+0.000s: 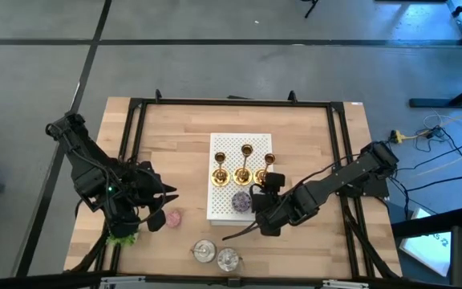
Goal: Pick & Place candle stick holders
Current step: Put the blue patterned scented candle on the shelf aligned with the other red patterned scented candle
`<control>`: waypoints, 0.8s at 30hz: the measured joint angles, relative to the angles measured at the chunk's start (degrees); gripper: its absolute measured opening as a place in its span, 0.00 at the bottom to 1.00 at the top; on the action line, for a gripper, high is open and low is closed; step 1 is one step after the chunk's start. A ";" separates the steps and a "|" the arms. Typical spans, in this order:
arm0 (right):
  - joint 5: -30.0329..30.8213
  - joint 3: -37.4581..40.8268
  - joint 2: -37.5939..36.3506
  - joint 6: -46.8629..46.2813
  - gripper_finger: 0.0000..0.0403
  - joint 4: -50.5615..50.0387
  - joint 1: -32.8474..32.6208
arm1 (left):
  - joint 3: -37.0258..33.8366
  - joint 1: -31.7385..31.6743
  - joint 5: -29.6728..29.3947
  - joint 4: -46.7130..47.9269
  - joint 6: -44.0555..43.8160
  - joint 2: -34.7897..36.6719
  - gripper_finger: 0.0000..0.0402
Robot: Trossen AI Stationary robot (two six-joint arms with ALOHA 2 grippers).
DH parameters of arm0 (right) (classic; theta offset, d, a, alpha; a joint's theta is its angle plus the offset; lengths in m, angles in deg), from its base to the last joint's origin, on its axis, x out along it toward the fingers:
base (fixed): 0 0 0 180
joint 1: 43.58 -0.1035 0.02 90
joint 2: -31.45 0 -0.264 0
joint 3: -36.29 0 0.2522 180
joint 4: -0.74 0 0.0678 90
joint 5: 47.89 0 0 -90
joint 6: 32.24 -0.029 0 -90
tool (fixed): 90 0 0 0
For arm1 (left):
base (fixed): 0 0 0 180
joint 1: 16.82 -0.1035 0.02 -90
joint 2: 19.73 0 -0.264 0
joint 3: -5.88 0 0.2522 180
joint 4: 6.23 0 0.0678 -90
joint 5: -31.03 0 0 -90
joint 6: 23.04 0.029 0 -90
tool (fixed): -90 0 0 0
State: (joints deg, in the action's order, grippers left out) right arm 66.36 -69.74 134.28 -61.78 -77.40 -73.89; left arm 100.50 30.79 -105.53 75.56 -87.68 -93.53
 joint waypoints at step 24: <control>1.25 0.00 -0.09 -0.52 0.97 -0.63 -0.15 | 0.00 0.00 1.16 1.53 0.02 0.79 0.23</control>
State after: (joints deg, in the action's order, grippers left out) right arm 67.61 -69.74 134.19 -62.30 -78.03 -74.04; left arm 100.50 30.79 -104.37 77.09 -87.66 -92.74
